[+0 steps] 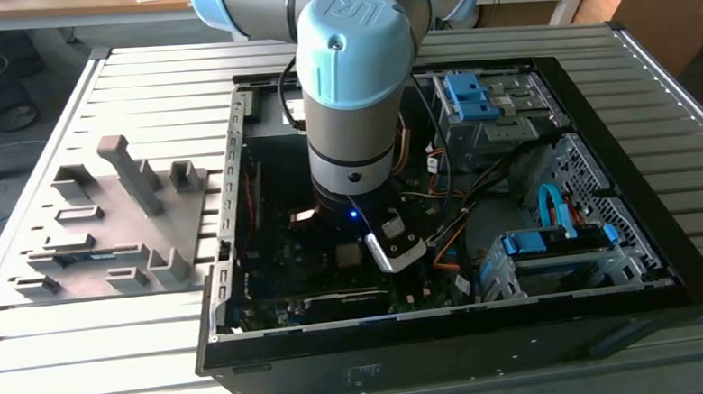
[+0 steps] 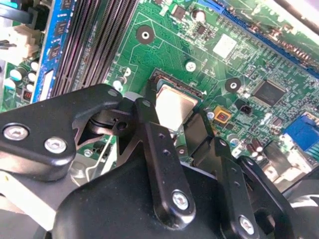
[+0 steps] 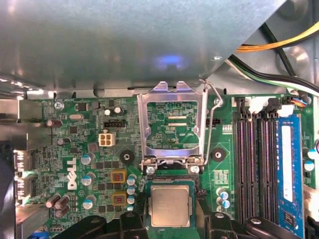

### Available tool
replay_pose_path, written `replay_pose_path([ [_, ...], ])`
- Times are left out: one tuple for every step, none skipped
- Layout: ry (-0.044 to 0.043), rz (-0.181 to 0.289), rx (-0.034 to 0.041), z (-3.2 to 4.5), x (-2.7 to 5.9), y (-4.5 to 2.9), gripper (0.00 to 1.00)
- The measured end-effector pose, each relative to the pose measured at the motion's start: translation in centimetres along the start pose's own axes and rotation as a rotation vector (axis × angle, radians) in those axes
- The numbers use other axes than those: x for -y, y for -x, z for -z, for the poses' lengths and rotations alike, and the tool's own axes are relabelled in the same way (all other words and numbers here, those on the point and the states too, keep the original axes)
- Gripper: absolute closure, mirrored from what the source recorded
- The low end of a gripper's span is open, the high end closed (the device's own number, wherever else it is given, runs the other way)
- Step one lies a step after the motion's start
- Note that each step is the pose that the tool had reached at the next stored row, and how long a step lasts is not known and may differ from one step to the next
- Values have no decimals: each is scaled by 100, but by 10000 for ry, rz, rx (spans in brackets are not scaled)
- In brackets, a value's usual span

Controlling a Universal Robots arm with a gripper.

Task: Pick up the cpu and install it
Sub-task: 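Place the cpu into insertion slot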

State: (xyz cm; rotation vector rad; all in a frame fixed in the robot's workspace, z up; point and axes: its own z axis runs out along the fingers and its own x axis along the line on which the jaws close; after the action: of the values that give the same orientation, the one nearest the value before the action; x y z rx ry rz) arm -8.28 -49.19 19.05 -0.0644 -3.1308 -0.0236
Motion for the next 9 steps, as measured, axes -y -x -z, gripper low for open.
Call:
replay_pose_path([
  [0,-68,1,0,0,0,53],
  [0,-140,2,0,0,0,53],
  [0,-204,2,0,0,0,53],
  [1,-241,3,0,0,1,53],
  [1,-247,2,-1,0,2,53],
  [0,-246,1,-1,1,4,53],
  [2,-247,-2,-4,0,7,53],
  [3,-250,-5,-9,0,10,53],
  [-1,-255,-9,-11,0,11,53],
])
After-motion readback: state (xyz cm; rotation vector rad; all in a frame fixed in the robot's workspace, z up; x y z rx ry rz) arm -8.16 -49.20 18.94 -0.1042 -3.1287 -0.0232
